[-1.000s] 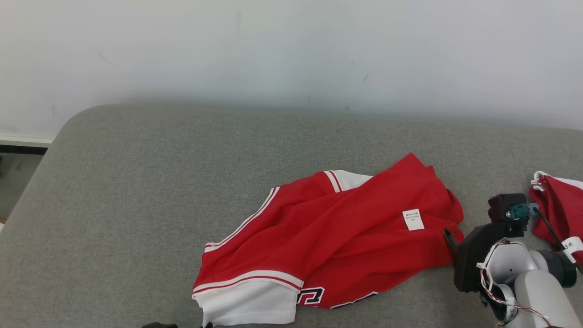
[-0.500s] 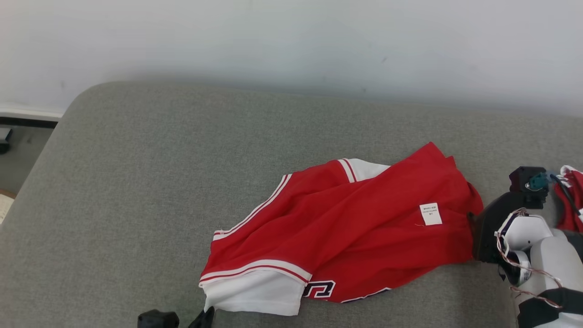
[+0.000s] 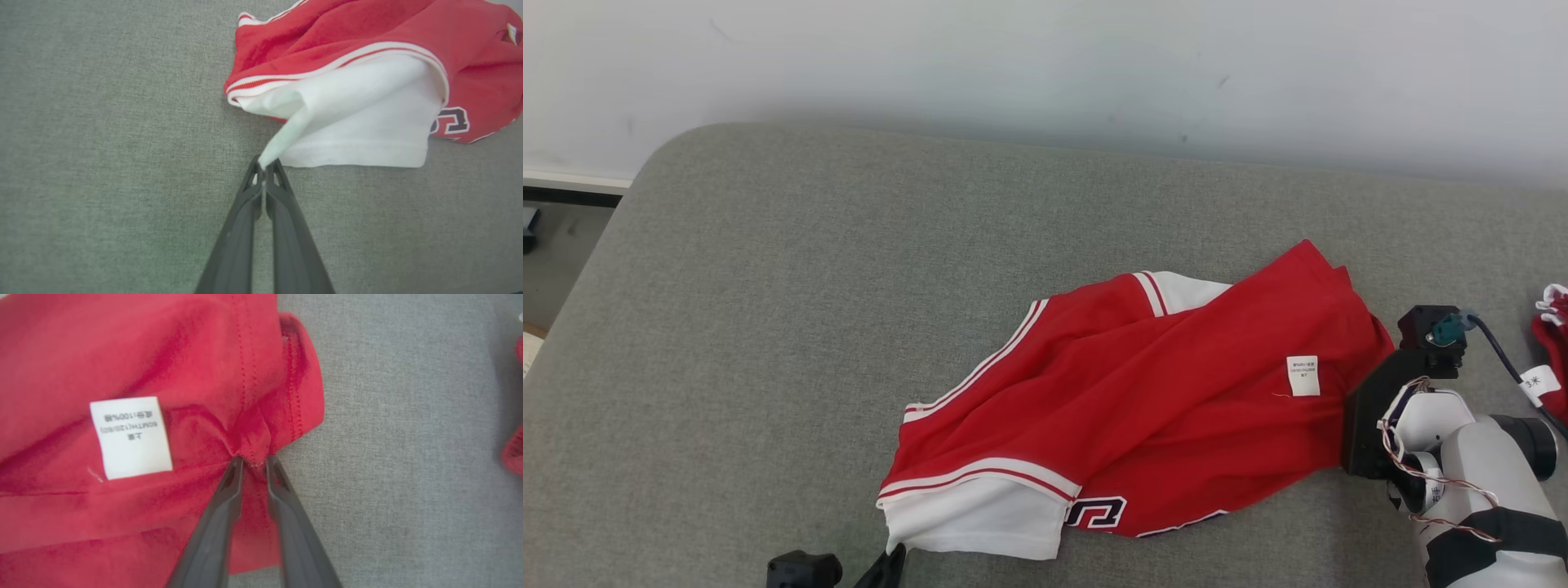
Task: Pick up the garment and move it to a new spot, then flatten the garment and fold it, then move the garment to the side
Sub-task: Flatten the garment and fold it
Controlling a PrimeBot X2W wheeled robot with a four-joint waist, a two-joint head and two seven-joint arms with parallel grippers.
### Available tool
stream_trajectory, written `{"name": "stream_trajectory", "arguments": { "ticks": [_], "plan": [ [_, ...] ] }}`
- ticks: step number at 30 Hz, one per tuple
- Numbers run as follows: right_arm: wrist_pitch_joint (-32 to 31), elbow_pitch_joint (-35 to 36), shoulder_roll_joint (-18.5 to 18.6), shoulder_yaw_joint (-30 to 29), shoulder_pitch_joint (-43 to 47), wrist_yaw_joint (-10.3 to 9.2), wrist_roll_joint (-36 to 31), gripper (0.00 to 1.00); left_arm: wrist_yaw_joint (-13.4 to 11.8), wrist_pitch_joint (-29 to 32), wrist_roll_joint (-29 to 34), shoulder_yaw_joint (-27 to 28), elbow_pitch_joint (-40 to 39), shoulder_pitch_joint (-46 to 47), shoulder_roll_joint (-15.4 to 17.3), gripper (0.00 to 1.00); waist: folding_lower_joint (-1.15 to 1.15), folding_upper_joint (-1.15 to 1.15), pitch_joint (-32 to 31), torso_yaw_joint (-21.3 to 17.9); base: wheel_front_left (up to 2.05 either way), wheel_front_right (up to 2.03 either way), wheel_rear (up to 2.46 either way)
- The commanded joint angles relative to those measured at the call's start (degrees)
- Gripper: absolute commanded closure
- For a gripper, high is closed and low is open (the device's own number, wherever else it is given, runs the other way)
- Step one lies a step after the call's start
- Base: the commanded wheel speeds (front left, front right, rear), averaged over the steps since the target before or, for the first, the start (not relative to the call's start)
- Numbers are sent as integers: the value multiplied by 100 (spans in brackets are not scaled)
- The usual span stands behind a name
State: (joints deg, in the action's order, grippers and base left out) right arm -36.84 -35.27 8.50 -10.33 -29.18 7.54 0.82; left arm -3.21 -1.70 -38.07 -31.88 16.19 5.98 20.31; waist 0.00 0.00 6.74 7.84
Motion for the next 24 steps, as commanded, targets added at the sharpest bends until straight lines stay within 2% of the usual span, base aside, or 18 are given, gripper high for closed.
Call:
{"name": "stream_trajectory", "arguments": {
  "ticks": [1,3,8,13,15,21,24],
  "plan": [
    [43,-29,18,60,0,-12,74,82,-25,-19,-14,0,-1,70,15,100,0,0,6,-20,0,0,0],
    [68,-38,51,112,0,-12,108,100,-27,-19,-18,-11,7,80,5,100,0,0,1,-35,0,0,0],
    [269,37,125,245,-6,-12,213,100,-20,-143,-102,68,-56,119,-61,100,0,0,-43,-55,0,0,0],
    [520,394,175,327,116,-12,477,100,107,-512,-479,447,-479,132,-156,100,0,0,-206,-92,0,0,0],
    [515,605,188,403,195,-12,571,100,69,-559,-541,531,-708,116,-123,100,0,0,-282,-146,0,0,0],
    [439,1543,111,486,419,-12,1276,100,10,-690,-999,979,-1530,66,-179,100,0,0,-489,-368,0,0,0],
    [327,2461,102,496,494,-12,1875,100,67,-560,-1335,1282,-2168,360,-100,100,0,0,-514,-547,0,0,0]
  ]
}}
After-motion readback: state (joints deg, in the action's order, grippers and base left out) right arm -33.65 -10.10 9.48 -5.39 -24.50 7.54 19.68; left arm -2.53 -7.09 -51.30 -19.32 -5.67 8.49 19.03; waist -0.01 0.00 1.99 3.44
